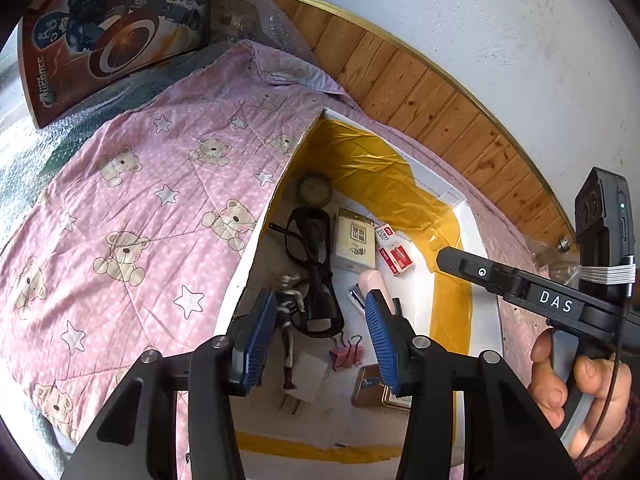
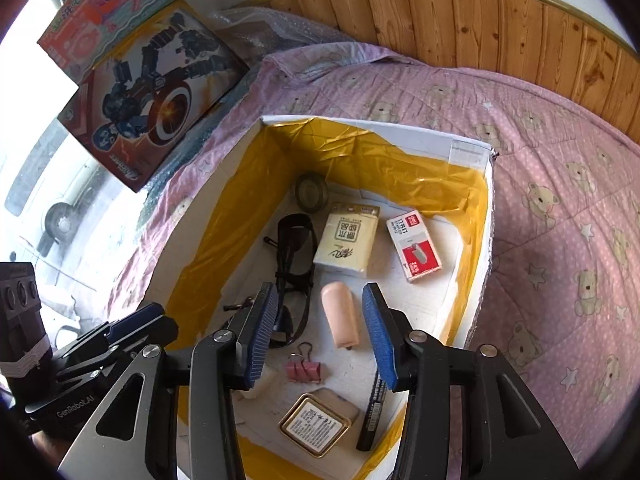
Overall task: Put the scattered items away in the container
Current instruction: 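Carry action figure and stapler into the white box and open both tools, then lift both open tools above the filled box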
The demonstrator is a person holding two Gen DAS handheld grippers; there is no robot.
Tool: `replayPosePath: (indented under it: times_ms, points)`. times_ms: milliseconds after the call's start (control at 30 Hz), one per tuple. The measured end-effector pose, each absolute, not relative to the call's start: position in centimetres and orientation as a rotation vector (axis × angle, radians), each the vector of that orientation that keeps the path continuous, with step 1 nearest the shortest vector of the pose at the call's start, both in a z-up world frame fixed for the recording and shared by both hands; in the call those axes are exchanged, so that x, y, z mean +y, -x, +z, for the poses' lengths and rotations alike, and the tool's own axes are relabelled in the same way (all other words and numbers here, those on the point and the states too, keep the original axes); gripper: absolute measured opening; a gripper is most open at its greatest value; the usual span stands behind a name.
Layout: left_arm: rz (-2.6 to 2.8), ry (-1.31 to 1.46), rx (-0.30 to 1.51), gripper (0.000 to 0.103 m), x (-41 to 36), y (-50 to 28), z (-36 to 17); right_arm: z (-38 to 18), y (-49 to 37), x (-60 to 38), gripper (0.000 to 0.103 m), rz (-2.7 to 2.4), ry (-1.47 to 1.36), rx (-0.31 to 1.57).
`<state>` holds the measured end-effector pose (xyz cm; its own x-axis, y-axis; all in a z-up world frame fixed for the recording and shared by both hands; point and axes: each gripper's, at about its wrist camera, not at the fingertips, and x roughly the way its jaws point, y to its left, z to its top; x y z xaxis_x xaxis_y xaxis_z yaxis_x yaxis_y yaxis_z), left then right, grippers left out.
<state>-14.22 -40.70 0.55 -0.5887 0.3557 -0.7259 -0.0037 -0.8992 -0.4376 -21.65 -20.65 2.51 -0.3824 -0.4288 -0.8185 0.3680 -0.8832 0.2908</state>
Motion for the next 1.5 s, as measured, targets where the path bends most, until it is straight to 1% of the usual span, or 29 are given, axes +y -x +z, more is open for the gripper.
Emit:
replayPosePath:
  times_ms: [167,300,733,900,933,967,1200,1267,1400,1500]
  points:
    - [2.558,1.295,-0.585,0.048,-40.6,13.9,0.7,2.4,21.1,-19.7,0.047,-2.267,-1.386,-0.135]
    - [2.559,1.305,-0.582,0.048,-40.4,13.5,0.7,2.4,19.8,-19.3,0.048,-2.259,-1.386,-0.141]
    - [2.557,1.308,-0.534,0.048,-38.8,10.8,2.0,3.1,14.8,-18.4,0.048,-2.250,-1.363,-0.034]
    - [2.560,1.299,-0.486,0.050,-37.4,9.7,3.0,3.4,12.7,-17.7,0.048,-2.261,-1.356,0.006]
    - [2.562,1.302,-0.472,0.052,-37.0,9.6,3.2,3.5,12.3,-17.6,0.048,-2.260,-1.351,0.014]
    - [2.567,1.309,-0.457,0.055,-36.8,9.4,3.4,3.7,11.9,-17.5,0.048,-2.258,-1.345,0.030]
    - [2.591,1.322,-0.395,0.059,-35.2,8.0,4.4,4.6,9.1,-17.9,0.048,-2.272,-1.316,0.226]
    - [2.605,1.312,-0.388,0.063,-34.9,7.5,4.8,4.7,8.2,-18.0,0.049,-2.276,-1.307,0.276]
    - [2.619,1.296,-0.368,0.063,-34.4,6.6,5.5,5.2,6.4,-18.6,0.049,-2.268,-1.276,0.342]
    - [2.629,1.277,-0.349,0.064,-34.0,5.9,6.2,5.5,5.4,-19.0,0.049,-2.261,-1.263,0.355]
